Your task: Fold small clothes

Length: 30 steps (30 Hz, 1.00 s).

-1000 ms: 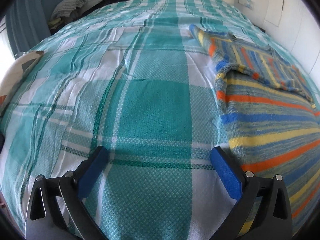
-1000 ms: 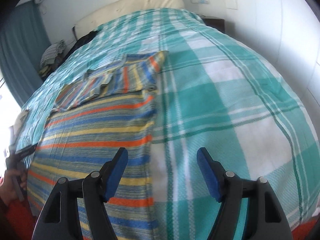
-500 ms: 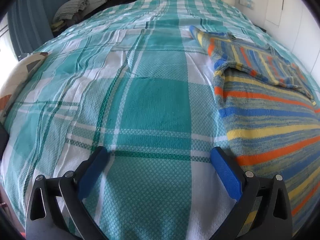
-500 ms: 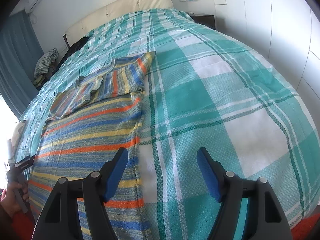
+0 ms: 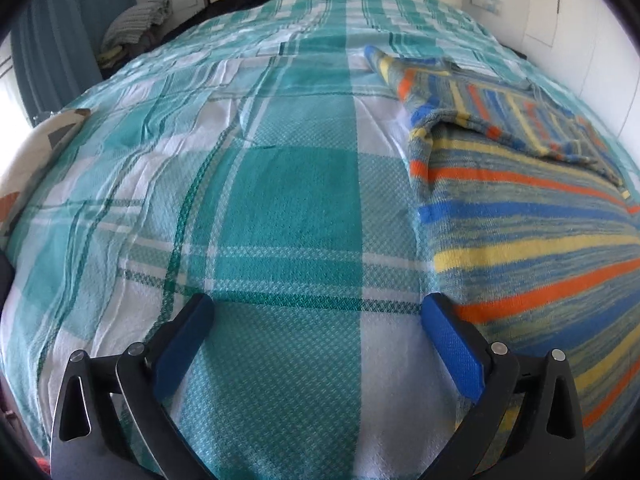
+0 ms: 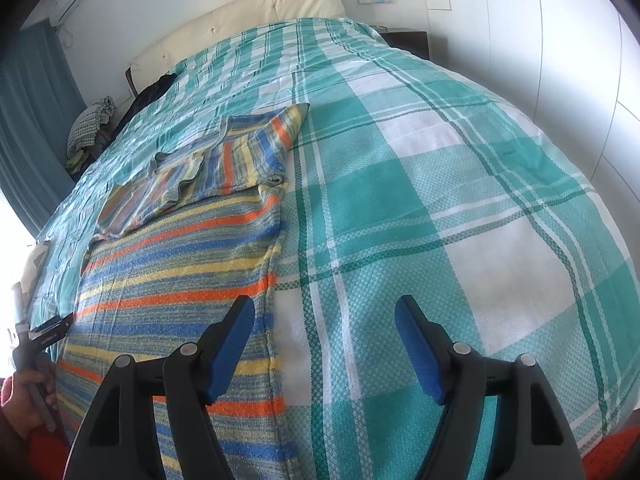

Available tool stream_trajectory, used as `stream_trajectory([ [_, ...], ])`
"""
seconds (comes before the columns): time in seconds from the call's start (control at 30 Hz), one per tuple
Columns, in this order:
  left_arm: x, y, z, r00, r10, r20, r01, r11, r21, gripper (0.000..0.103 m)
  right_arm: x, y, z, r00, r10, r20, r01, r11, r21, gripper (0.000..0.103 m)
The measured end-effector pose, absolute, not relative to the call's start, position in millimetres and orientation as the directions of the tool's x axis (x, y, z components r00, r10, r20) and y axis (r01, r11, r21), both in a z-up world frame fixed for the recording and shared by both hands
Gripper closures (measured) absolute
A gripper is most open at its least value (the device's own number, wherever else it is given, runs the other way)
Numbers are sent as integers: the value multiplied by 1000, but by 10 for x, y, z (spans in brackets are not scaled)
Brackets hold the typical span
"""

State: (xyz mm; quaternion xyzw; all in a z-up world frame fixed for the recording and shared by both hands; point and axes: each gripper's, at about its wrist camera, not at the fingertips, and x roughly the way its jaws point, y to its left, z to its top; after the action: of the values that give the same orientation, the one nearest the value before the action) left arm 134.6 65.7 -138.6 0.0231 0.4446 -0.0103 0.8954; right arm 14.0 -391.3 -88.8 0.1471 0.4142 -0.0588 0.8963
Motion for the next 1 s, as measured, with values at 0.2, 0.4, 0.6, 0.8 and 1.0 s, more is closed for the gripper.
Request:
stream_trajectory([
  [0.2, 1340, 675, -1380, 603, -1, -798, 34, 999, 25, 0, 133, -3887, -878, 655, 23, -756, 214, 953, 214, 31],
  [0.4, 1345, 659, -1386, 603, 1, -798, 34, 999, 27, 0, 140, -3893, -910, 643, 17, -766, 225, 951, 210, 31],
  [0.6, 1344, 655, -1388, 602, 3, -798, 33, 999, 28, 0, 124, -3877, -894, 646, 15, -763, 221, 953, 206, 31],
  [0.8, 1342, 652, -1389, 604, 3, -797, 33, 999, 28, 0, 125, -3857, -873, 651, 14, -759, 213, 956, 200, 31],
  [1.0, 1337, 652, -1390, 604, 2, -797, 33, 999, 27, 0, 113, -3928, -871, 656, 15, -755, 234, 947, 222, 31],
])
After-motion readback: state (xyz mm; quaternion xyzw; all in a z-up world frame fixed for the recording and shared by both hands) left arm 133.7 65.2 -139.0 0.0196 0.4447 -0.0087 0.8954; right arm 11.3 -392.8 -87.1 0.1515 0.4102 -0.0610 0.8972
